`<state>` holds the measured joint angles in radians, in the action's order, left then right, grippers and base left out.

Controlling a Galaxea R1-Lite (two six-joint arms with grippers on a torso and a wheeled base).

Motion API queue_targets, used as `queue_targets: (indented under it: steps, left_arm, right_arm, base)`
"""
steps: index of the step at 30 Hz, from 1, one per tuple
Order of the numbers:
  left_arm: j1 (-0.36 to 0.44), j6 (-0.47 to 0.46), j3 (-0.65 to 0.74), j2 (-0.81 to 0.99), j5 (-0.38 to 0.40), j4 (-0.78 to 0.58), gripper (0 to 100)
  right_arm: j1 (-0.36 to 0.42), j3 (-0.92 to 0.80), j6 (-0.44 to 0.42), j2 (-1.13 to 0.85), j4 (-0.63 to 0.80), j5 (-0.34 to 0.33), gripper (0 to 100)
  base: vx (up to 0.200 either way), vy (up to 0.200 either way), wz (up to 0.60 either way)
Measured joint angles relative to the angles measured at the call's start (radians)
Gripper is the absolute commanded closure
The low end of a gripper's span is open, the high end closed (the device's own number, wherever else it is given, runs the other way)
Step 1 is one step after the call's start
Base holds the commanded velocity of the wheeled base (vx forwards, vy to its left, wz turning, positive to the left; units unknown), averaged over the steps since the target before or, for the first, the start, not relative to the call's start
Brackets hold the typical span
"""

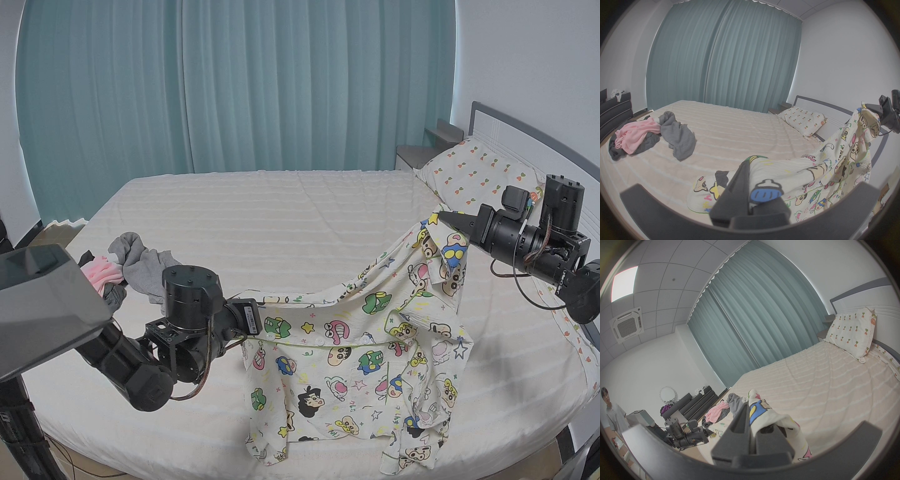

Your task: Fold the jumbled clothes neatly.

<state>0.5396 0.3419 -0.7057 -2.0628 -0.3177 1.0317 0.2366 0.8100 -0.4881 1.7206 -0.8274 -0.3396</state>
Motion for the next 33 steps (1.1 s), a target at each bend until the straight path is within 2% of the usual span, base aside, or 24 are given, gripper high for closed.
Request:
queue_targets:
  steps: [5, 15, 21, 28, 33]
  left_arm:
    - [-0.002, 0.003, -0.023, -0.069, -0.036, 0.087, 100]
    - [-0.002, 0.002, -0.029, -0.107, -0.071, 0.164, 100]
    - [-0.005, 0.001, -0.054, -0.122, -0.074, 0.171, 100]
    - [-0.017, 0.001, -0.129, -0.164, -0.074, 0.171, 100]
    - [-0.018, 0.0, -0.175, -0.187, -0.075, 0.171, 100]
  right_arm:
    - [-0.019, -0.009, -0.005, 0.055, -0.04, -0.001, 100]
    - [-0.049, -0.045, -0.004, 0.109, -0.043, -0.004, 100]
    - [-0.067, -0.051, -0.005, 0.159, -0.057, -0.007, 100]
    - [-0.074, -0.046, -0.009, 0.257, -0.166, -0.009, 100]
    - [-0.09, -0.043, -0.011, 0.34, -0.194, -0.009, 100]
  base:
    - [0.0, 0.0, 0.0]
    - [0.0, 0.0, 0.0]
    - [0.0, 0.0, 0.0]
    - [0.0, 0.0, 0.0]
    - [0.0, 0.0, 0.0]
